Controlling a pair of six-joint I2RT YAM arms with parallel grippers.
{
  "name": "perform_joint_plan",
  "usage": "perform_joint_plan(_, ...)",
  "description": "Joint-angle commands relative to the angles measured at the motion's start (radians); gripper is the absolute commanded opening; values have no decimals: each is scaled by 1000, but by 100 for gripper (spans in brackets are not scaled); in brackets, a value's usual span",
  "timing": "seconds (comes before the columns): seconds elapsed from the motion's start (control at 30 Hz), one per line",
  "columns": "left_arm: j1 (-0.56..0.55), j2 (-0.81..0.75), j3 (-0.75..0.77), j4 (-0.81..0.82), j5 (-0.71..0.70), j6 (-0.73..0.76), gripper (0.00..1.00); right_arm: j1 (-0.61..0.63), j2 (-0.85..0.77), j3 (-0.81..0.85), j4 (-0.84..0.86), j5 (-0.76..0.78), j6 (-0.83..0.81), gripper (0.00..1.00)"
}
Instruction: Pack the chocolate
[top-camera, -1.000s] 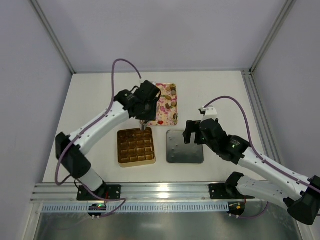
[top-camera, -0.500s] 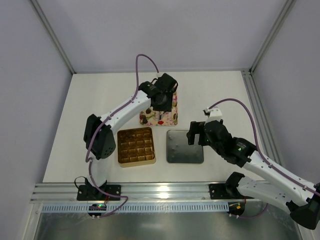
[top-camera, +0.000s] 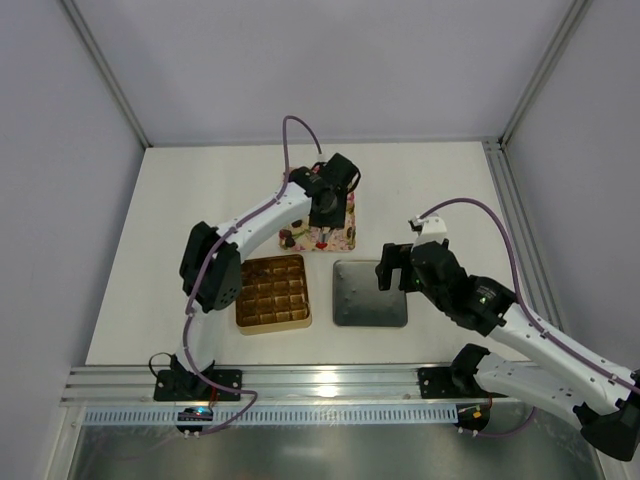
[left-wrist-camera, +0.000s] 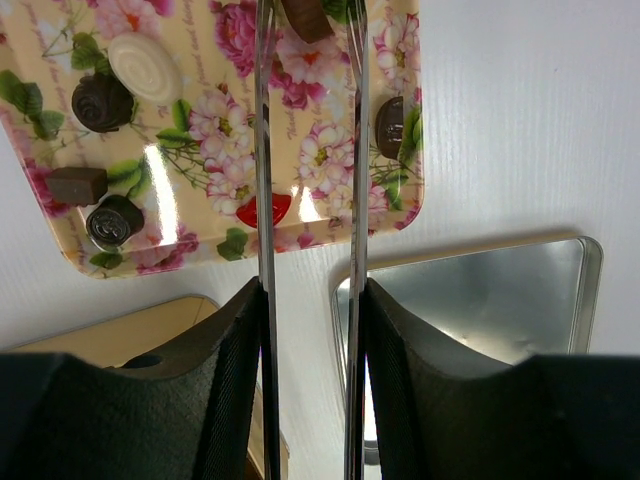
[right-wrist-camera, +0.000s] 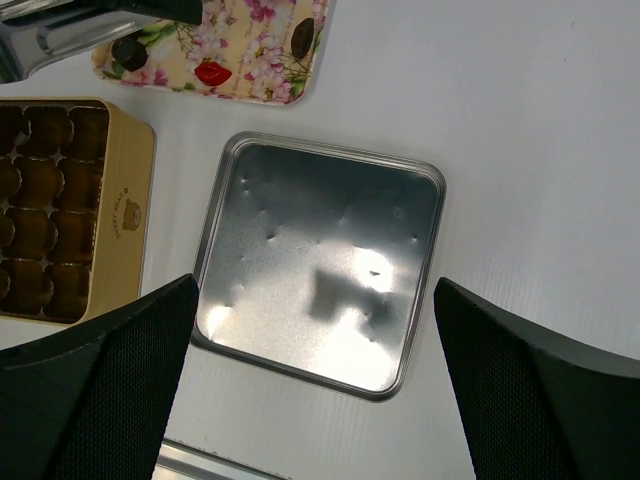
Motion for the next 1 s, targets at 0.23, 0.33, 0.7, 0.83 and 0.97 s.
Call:
perform_joint_plan(0.23, 5, 7, 24, 34, -27, -15, 36, 2, -32, 23, -10, 25, -13, 100)
perform_joint_plan(0.33, 5, 7, 23, 31, -27, -10, 33, 4, -32, 22, -11, 25, -11, 100)
perform_joint_plan(0.7, 5, -73, 31, -23, -36, 22, 25, 2, -34, 20, -7, 30, -13, 100)
perform_joint_plan(0.83, 5, -126, 11, -41, -25, 25, 25, 2, -29, 20, -1, 28, -13, 100)
perform_joint_plan(0.97, 5, -205, -49, -43, -19, 25, 25, 2, -23, 16, 9, 28, -10, 100)
